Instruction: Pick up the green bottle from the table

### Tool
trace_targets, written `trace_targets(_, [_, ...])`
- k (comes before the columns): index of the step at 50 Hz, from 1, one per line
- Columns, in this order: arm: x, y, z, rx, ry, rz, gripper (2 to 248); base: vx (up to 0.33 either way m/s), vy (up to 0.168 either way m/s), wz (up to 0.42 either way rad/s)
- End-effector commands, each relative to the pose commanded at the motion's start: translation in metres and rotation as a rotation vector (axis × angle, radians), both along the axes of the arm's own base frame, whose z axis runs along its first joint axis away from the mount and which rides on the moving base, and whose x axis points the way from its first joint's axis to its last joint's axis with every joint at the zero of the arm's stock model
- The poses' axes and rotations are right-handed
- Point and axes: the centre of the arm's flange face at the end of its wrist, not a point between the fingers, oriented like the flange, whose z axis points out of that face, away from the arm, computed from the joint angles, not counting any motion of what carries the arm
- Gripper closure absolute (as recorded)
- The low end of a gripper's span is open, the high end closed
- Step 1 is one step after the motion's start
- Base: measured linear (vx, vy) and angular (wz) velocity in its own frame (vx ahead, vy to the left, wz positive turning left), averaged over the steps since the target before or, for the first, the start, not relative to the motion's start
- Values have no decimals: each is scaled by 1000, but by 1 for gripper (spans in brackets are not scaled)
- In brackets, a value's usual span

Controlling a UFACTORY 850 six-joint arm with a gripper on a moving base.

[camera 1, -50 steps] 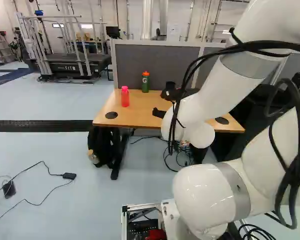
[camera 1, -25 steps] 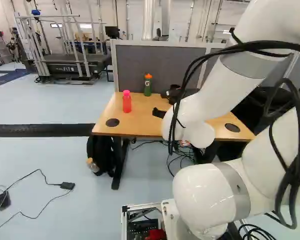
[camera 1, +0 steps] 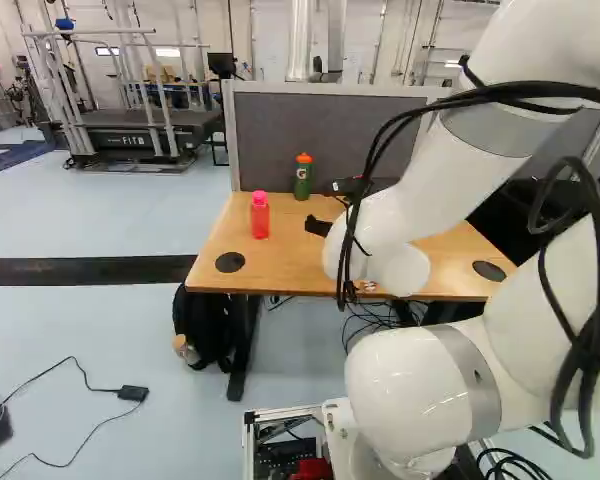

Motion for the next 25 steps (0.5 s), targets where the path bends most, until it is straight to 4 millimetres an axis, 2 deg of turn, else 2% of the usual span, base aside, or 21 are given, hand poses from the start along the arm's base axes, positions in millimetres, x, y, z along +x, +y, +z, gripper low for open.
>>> trace_targets(19, [0, 0, 0, 0, 0, 0, 3, 166, 65, -23])
trace_targets(20, [11, 3, 1, 0, 5, 9, 3, 164, 63, -32])
trace_targets(25, [21, 5, 3, 0, 9, 17, 3, 77, 25, 9])
